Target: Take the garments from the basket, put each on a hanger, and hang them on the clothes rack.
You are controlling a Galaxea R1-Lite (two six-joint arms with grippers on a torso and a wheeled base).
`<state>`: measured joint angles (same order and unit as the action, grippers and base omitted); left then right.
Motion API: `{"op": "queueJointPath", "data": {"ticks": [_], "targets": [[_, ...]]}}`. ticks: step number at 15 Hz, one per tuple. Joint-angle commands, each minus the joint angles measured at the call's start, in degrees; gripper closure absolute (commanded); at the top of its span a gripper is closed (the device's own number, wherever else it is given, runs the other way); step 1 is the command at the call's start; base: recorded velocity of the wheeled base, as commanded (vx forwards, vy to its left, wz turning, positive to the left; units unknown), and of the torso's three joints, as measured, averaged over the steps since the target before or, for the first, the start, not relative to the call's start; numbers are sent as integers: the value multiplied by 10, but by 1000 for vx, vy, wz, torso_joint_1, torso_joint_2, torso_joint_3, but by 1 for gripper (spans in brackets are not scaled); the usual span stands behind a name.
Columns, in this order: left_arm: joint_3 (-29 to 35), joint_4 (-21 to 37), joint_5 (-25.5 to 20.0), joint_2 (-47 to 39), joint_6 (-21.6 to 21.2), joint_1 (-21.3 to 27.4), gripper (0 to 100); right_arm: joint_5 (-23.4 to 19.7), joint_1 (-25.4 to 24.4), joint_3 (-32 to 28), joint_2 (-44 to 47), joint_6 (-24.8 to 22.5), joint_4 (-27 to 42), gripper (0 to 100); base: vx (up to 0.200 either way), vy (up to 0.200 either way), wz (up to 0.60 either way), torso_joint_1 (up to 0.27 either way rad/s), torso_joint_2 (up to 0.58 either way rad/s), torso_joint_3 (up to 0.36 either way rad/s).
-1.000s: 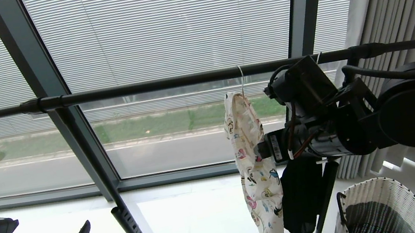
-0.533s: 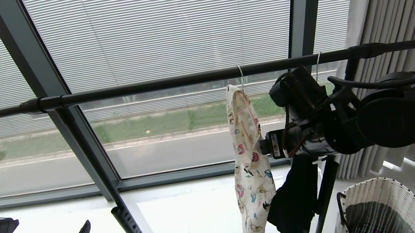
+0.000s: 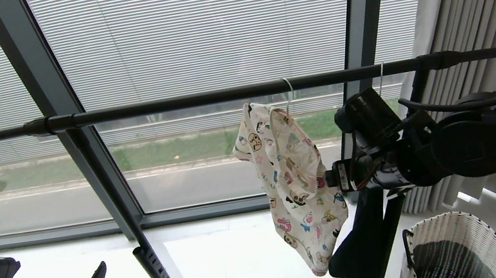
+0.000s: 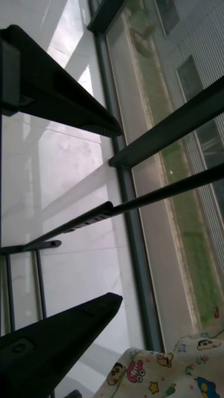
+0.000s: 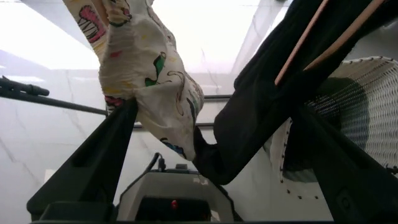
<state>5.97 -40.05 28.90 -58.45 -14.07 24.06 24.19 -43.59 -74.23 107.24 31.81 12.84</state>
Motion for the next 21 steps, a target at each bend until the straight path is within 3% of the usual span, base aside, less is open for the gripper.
{"op": "queueJointPath", "data": {"ticks": [1,6,12,14,15,21], "targets": [[0,0,0,-1,0,-4,0,0,4,6,-17,0,0,0,0,0,0,0,0,0],[4,0,-1,-1,10,-5,0,0,-9,44,-110,-8,7,0,0,0,0,0,0,0],[12,0,-3,4,48,-69,0,16,8,226,-392,-199,18,0,0,0,0,0,0,0],[11,0,-3,5,56,-90,0,16,30,260,-446,-234,23,0,0,0,0,0,0,0],[4,0,-5,15,60,-123,0,16,83,272,-501,-257,49,0,0,0,0,0,0,0],[-25,0,-20,33,62,-242,0,14,301,271,-590,-258,160,0,0,0,0,0,0,0]]}}
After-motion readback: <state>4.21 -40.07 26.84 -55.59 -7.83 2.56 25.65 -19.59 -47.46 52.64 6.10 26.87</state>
